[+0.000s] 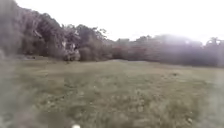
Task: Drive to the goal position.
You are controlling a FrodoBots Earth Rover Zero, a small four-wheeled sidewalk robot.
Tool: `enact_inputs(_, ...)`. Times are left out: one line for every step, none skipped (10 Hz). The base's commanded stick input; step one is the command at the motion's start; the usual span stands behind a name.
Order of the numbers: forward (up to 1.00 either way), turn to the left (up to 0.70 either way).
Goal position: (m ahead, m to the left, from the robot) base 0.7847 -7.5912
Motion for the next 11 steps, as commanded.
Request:
enact_inputs(0.7,0.0)
enact_inputs(0.7,0.0)
enact_inputs(0.7,0.0)
enact_inputs(0.7,0.0)
enact_inputs(0.7,0.0)
enact_inputs(0.7,0.0)
enact_inputs(0.7,0.0)
enact_inputs(0.7,-0.02)
enact_inputs(0.7,-0.12)
enact_inputs(0.7,-0.13)
enact_inputs(0.7,-0.12)
